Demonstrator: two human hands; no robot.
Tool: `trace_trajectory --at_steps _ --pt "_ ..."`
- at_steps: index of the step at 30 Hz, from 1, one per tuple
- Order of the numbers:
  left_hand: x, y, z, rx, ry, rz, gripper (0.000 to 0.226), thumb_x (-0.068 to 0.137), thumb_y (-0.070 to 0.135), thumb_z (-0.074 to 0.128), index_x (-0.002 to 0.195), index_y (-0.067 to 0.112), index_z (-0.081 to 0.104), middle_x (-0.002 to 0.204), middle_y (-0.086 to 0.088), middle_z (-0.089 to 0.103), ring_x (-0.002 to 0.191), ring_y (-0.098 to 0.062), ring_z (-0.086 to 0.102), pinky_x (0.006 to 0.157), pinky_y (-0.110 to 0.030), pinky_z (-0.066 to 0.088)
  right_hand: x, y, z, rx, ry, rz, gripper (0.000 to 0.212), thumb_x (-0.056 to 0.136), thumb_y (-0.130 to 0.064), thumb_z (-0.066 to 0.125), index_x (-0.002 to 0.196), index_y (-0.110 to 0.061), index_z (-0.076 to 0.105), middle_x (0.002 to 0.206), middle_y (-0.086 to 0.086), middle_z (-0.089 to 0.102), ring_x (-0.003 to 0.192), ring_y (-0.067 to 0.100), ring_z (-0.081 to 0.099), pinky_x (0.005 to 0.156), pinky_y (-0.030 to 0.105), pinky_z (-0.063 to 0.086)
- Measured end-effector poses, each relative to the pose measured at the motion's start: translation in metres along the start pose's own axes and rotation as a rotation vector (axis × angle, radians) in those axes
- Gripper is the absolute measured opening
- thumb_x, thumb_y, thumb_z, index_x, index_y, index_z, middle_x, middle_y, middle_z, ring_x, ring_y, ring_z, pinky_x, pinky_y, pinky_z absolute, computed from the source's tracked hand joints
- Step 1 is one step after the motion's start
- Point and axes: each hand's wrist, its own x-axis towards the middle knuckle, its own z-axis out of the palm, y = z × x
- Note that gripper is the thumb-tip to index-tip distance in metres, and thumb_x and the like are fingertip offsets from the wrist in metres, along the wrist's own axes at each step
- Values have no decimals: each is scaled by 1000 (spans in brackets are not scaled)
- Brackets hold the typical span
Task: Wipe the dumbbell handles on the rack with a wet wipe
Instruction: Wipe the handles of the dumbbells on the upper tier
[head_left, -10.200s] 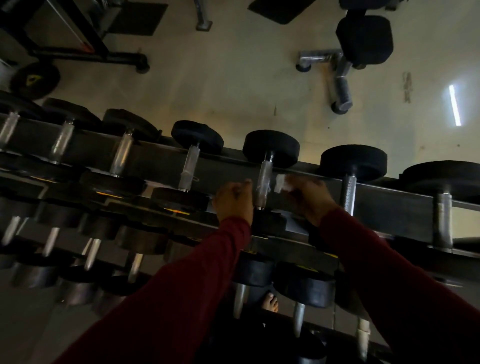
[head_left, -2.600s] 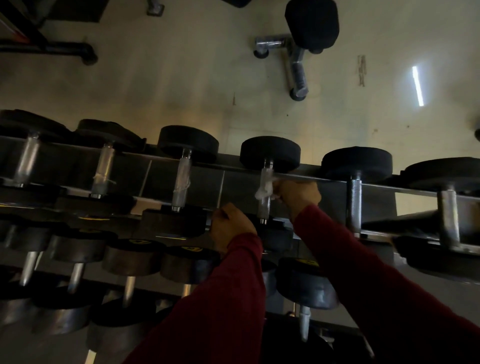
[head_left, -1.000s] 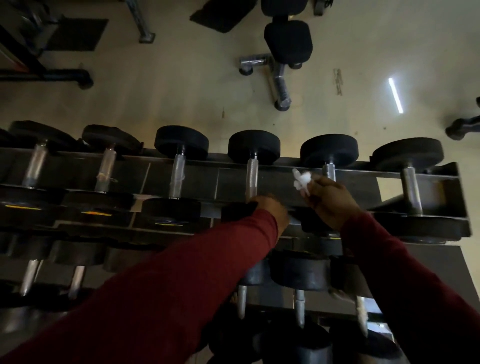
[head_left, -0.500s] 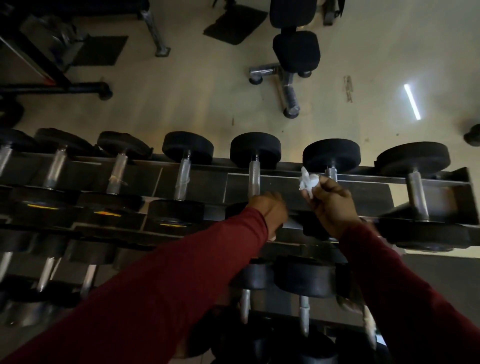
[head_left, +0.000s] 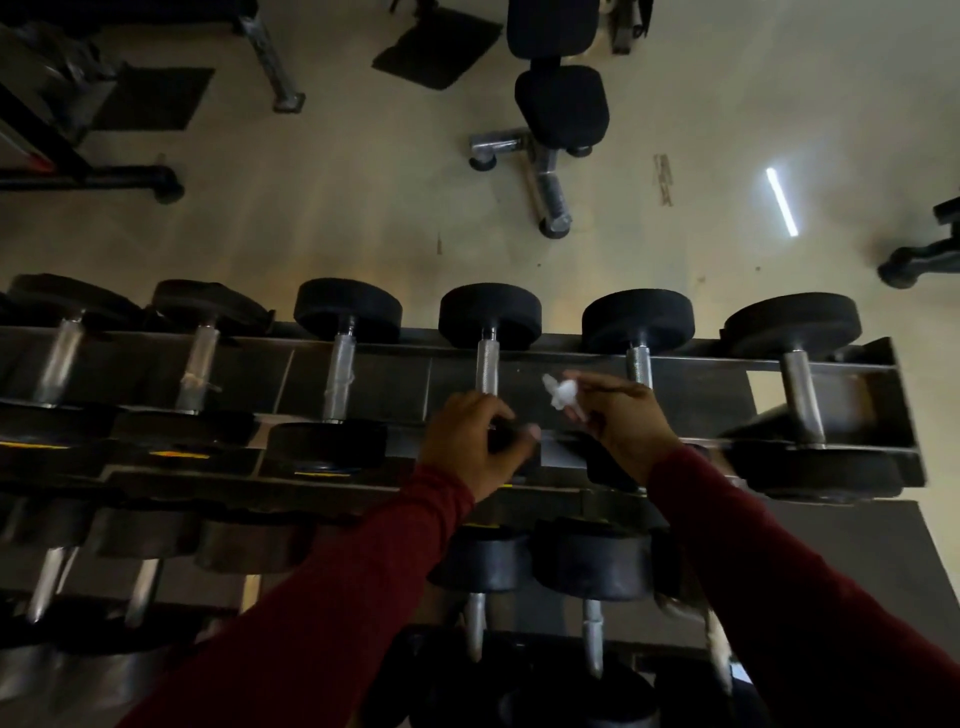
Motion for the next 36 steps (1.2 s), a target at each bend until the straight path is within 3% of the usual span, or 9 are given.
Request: trace_trajectory --at_steps 4,6,8,13,19,25,29,34,36 --pt "15 0 9 -432 429 -726 35 89 53 48 77 23 62 79 3 62 81 -16 58 84 -44 50 16 11 18 -159 -31 92 12 88 -16 70 97 -9 75 101 13 75 104 31 69 95 45 55" --pt "22 -2 11 -490 509 -1036 44 85 59 41 87 22 64 92 -3 66 91 -24 60 89 -46 49 28 22 30 -507 -14 24 12 85 -25 76 90 -14 76 88 2 76 91 23 72 85 35 58" --pt "25 -7 14 -480 490 -1170 51 83 59 36 101 21 64 106 -8 66 103 -29 58 92 -45 46 35 26 43 -828 17 -63 9 83 -27 78 87 -20 73 82 -6 72 78 8 67 75 23 54" --pt "29 -13 18 -417 523 -1156 40 90 43 44 104 13 66 110 -13 66 106 -34 57 91 -39 44 37 34 64 -1174 65 -110 23 75 -27 83 96 -20 76 91 -6 70 83 5 61 73 16 41" --pt "29 -8 15 -416 517 -1141 33 94 36 47 99 10 66 103 -13 67 101 -31 59 83 -35 41 54 40 76 -735 257 -123 13 73 -14 86 77 -20 76 71 -11 68 71 5 68 57 4 44" --pt "31 -7 14 -408 529 -1127 33 96 38 45 98 11 65 93 -4 63 92 -21 57 80 -33 43 91 12 95 -501 444 -157 15 71 -19 88 79 -13 77 77 -3 73 66 0 65 53 6 48" --pt "30 -9 18 -420 525 -1117 44 89 48 38 95 13 64 96 -9 66 95 -29 60 84 -42 49 78 23 84 -685 348 -148 12 73 -24 86 72 -28 75 79 -6 75 77 7 70 85 31 58" --pt "31 -10 17 -410 521 -1151 34 95 37 45 99 11 66 101 -14 66 99 -31 59 81 -35 44 55 34 70 -905 208 -138 26 72 -20 87 58 -29 66 67 -12 66 57 -8 57 61 8 47" --pt "31 -9 16 -400 519 -1141 35 95 36 45 103 9 66 104 -15 66 102 -32 59 84 -36 44 60 33 75 -914 191 -243 16 76 -21 84 66 -26 73 69 -11 70 58 -6 62 62 13 52"
